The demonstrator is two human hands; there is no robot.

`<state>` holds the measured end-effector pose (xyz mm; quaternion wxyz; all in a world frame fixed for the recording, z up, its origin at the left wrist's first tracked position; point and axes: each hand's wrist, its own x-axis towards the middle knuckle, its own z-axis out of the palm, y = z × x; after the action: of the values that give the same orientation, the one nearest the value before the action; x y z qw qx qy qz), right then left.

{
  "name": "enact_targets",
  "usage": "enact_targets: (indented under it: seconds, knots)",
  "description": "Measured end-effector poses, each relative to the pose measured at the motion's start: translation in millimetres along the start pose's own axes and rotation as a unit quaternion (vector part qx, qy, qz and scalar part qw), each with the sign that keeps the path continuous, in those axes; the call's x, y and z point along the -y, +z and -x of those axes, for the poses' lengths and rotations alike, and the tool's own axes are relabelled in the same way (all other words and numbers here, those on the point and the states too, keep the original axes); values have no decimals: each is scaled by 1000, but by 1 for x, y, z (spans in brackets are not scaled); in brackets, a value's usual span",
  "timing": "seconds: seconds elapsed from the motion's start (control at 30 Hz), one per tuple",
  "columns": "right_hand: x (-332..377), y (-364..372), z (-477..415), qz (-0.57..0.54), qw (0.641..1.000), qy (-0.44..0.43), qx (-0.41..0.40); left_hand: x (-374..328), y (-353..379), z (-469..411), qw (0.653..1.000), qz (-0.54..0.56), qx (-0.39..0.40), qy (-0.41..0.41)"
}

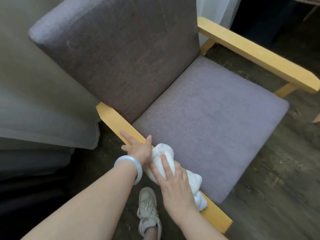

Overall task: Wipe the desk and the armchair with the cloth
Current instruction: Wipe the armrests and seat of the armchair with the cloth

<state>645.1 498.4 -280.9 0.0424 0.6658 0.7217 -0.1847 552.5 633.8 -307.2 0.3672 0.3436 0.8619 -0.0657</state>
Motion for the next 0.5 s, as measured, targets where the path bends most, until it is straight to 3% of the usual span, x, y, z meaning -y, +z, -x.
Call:
enact_targets:
  seconds: [0.17, 0.37, 0.5]
  knots:
    - [-40, 11, 64, -1, 1000, 0, 26, -4, -9, 4, 999, 31, 13, -3]
    - [-16, 11, 19, -47, 999, -12, -1, 11, 25, 34, 999, -32, -13, 22]
    - [-43, 18, 54, -47, 998, -35, -14, 9, 20, 37, 999, -28, -4, 15]
